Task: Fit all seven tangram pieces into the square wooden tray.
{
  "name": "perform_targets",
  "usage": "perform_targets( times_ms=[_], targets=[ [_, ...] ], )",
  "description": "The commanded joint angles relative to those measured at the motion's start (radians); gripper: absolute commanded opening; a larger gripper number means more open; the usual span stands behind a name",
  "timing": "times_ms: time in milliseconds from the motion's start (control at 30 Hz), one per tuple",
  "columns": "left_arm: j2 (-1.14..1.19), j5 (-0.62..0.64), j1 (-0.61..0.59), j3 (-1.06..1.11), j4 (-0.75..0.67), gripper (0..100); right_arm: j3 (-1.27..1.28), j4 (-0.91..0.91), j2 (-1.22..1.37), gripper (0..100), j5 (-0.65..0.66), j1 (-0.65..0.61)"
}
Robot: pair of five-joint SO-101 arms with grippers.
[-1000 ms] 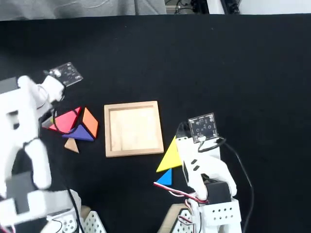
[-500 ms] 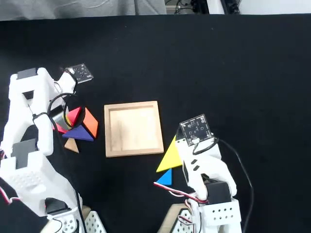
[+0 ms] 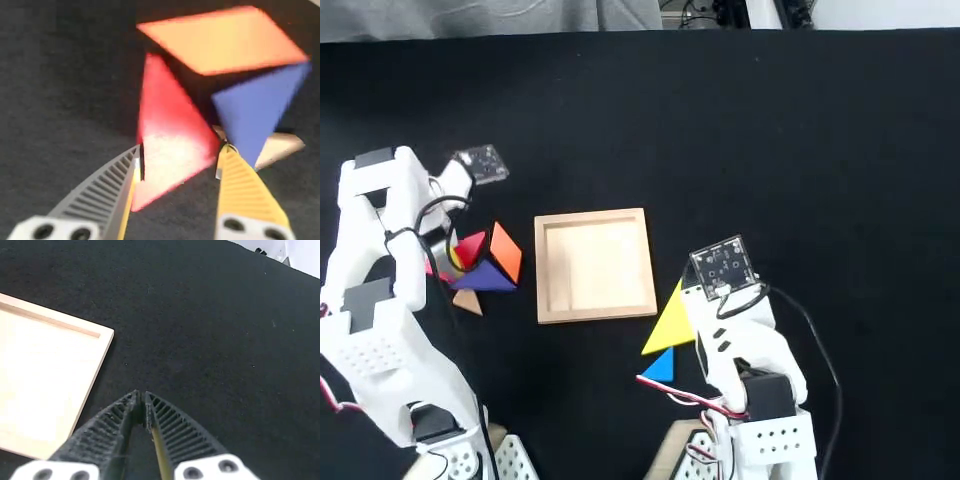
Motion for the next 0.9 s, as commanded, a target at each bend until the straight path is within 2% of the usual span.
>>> perform_targets(
  times_ms=[0,200,400,467,867],
  targets=[
    [-0.044,-0.041,0.008,-0.018,0.058,24,-0.002,0.003,-0.087,1.2,0.008,-0.009],
    [-0.044,0.005,0.010,0.068,-0.054,24,-0.002,0.003,-0.087,1.2,0.008,-0.009],
    [-0.048,0.054,0.041,0.240,-0.342,25,-0.002,0.003,-0.087,1.2,0.008,-0.009],
    [-0.052,0.057,0.041,0.254,-0.394,25,-0.002,0.003,-0.087,1.2,0.008,-0.009],
    [-0.043,0.060,0.016,0.133,-0.391,26,-0.002,0.003,-0.087,1.2,0.008,-0.009]
  ],
)
